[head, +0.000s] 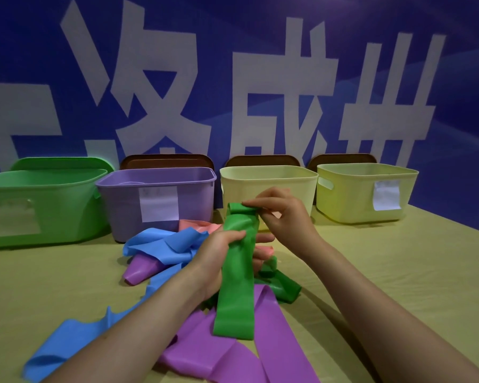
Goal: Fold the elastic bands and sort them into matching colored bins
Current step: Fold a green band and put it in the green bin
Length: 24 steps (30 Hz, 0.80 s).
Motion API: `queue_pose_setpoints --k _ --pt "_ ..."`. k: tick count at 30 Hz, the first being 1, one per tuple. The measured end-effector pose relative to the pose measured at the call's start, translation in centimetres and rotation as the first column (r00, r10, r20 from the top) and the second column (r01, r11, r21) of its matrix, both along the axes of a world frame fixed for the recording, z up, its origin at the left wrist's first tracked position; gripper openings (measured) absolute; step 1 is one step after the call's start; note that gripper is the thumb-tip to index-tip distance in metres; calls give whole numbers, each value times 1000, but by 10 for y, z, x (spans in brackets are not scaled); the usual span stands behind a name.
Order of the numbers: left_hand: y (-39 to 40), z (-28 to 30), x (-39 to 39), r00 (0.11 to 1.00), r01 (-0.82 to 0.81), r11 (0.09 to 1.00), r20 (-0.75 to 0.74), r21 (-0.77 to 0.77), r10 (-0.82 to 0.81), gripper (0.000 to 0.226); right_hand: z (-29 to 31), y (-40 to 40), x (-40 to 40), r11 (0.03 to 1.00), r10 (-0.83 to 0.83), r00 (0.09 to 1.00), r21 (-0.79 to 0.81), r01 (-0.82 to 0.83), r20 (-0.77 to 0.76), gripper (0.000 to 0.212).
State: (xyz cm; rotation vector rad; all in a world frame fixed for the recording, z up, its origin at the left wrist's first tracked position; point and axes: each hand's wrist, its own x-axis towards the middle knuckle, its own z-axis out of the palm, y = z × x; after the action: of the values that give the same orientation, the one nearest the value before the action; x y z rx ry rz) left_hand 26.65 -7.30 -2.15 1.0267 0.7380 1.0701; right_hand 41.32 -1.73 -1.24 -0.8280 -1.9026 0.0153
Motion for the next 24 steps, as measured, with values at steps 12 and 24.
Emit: queue_pose_setpoints --k 12,24 --pt "-2 -1 -2 1000 5 999 6 -39 -5 47 3 -3 -5 952 95 987 -279 -128 -128 21" --pt "8 -8 -5 958 -217 969 -164 122 235 22 7 -2 -5 856 88 950 -466 -225 -298 25"
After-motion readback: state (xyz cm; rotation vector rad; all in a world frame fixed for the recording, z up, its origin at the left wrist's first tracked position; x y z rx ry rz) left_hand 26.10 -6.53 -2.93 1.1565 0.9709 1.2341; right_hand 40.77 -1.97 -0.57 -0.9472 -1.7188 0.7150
